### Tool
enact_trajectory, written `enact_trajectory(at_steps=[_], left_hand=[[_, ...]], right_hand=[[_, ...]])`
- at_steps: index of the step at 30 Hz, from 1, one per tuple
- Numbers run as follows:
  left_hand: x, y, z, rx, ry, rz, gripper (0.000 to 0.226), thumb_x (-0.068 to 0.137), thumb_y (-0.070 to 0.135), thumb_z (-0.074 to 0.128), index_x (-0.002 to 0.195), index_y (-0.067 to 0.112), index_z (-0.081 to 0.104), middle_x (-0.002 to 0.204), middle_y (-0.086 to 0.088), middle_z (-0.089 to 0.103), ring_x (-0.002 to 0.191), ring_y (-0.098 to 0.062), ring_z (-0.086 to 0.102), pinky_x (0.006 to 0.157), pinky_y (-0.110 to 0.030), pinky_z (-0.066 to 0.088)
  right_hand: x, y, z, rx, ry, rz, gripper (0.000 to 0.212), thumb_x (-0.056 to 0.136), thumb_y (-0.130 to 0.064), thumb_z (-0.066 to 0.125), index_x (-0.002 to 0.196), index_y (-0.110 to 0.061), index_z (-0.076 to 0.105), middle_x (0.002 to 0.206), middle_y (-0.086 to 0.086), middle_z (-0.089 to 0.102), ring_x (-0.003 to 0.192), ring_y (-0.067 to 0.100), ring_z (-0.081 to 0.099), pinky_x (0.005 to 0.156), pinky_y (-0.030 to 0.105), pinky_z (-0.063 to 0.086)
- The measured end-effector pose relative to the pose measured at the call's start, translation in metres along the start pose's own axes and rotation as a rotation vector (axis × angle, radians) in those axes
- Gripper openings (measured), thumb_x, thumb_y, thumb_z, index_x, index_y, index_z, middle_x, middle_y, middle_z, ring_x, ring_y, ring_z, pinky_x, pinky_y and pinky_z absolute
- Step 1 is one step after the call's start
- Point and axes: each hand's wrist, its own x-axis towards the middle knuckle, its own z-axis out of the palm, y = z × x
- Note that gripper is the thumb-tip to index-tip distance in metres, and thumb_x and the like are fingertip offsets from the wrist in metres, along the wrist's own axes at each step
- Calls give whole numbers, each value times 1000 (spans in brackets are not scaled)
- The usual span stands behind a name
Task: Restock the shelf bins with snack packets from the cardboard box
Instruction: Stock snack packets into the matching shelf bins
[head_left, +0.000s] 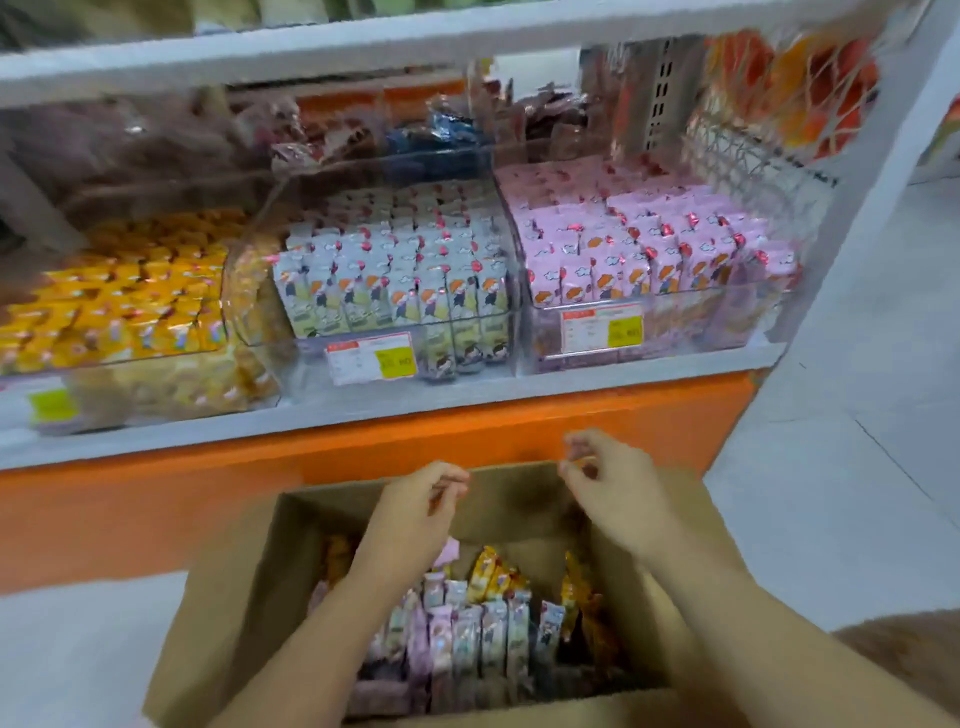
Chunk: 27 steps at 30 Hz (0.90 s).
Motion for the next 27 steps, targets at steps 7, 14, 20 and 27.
enact_trajectory(at_steps=[7,14,20,27], left_hand=[[-16,-127,11,84,-29,-436,20,95,13,51,110,16,64,106,-5,70,96,-21,64,81,-26,45],[-34,-182,38,148,-309,-628,48,91,28,58,136,17,46,134,-6,53,122,-26,51,100,-33,41],[-27,-182,43,250,-375,-641,54,92,23,57,142,22,38,141,-10,42,125,-25,45,102,-33,39],[-27,-181,48,248,-360,-677,53,93,24,56,142,26,37,144,-6,39,125,-24,46,100,-39,44]], right_hand=[[10,41,91,-96,-418,230,34,92,-19,58,126,-16,55,116,0,63,108,14,58,88,20,42],[10,63,163,-173,-616,258,36,90,-17,60,126,-10,57,117,7,64,111,20,59,87,21,40],[-3,79,203,-371,-766,189,67,85,-41,63,144,-30,33,140,3,47,128,26,42,100,33,41],[-2,82,217,-372,-870,176,60,81,-46,68,134,-35,42,124,-3,59,116,22,52,99,40,40]])
